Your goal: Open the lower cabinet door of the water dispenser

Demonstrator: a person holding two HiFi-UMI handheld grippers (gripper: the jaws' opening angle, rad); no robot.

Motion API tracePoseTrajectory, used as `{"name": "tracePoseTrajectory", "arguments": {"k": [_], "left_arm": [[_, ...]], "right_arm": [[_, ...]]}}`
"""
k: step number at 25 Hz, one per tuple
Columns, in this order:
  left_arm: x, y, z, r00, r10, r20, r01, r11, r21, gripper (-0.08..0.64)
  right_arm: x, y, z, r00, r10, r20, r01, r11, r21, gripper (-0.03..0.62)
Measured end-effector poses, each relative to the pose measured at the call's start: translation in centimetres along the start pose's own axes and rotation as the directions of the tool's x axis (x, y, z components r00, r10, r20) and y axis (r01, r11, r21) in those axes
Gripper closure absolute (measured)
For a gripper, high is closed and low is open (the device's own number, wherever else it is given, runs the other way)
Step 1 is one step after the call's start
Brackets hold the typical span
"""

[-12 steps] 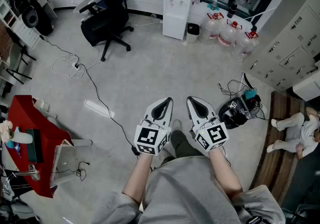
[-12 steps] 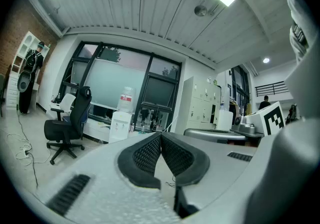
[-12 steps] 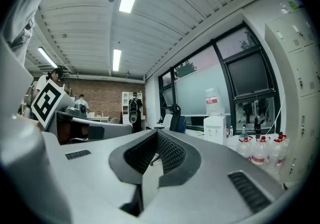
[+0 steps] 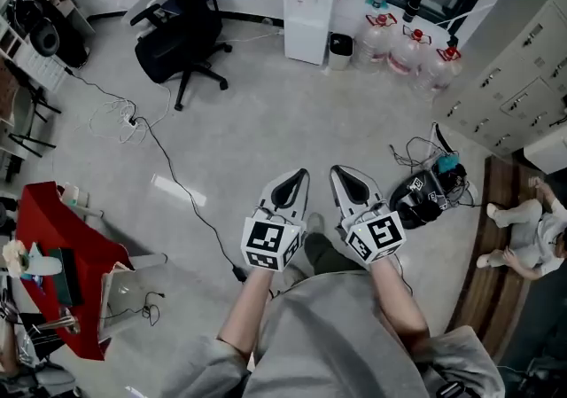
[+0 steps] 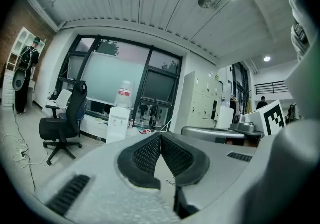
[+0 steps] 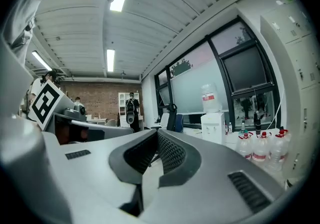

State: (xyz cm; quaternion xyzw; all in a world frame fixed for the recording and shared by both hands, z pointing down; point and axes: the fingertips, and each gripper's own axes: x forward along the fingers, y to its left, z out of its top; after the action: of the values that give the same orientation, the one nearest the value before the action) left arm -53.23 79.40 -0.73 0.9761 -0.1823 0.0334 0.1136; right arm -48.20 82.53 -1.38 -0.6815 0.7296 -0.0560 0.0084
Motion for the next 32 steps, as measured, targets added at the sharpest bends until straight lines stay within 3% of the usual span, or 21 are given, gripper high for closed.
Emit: {"name": "tracePoseTrajectory", "arguments": {"k": [16,27,32], "left_arm": [[19.1,4.0,1.2,0.996,0.005,-0.087,-0.006,1.000,-0.006,0.549],[26.5,7.1,2.0,0.992,0.005,-0.123,-0.004,1.000,0.009,0.549],[30.3,9.5,2.5,0.995,-0.021,-0.101,0.019,1.000,-0.022,0.549]], "right_arm": [[8.4,-17.5,-0.8,0.999,-0.023,-0.044,0.027,0.995,0.098,0.581],[12.0,-23.8,-1.7,0.998,-0.047,-0.048,0.054,0.983,0.173,0.581],[14.5,-26.8,-2.2,0.995,-0.086,-0.057,0.095,0.978,0.183,0.581]]}}
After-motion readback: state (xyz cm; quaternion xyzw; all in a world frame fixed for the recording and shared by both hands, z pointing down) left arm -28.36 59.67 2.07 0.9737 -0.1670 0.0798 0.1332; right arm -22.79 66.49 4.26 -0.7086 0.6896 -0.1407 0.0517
